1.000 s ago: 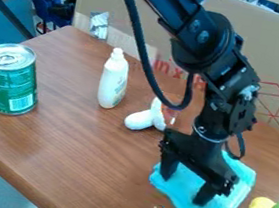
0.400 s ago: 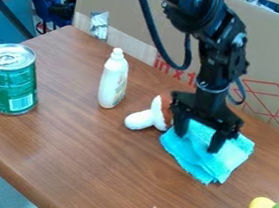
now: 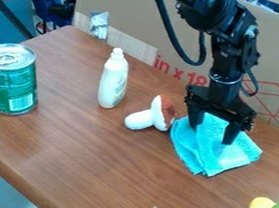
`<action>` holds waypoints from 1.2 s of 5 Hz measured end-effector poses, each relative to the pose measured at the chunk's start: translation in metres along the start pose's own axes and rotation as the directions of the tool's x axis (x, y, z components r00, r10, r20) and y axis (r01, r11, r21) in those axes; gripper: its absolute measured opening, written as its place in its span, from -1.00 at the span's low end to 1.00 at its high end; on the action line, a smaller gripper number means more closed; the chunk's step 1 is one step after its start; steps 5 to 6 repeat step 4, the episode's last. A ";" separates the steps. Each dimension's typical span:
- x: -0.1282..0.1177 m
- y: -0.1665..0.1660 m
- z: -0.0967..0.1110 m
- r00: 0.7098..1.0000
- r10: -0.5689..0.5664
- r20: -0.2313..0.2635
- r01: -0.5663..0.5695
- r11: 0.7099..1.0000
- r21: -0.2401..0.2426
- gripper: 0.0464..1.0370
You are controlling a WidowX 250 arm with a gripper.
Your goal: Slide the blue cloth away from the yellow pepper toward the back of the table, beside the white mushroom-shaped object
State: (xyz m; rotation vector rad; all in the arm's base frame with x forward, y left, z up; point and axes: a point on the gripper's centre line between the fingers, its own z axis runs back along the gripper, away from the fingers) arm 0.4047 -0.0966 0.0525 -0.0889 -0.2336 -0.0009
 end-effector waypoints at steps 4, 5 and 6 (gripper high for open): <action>-0.046 -0.002 0.106 0.988 -0.010 0.152 0.022 0.997 -0.077 0.93; -0.046 -0.002 0.106 0.988 -0.010 0.152 0.022 0.997 -0.077 0.93; -0.046 -0.002 0.106 0.988 -0.010 0.152 0.022 0.997 -0.077 0.93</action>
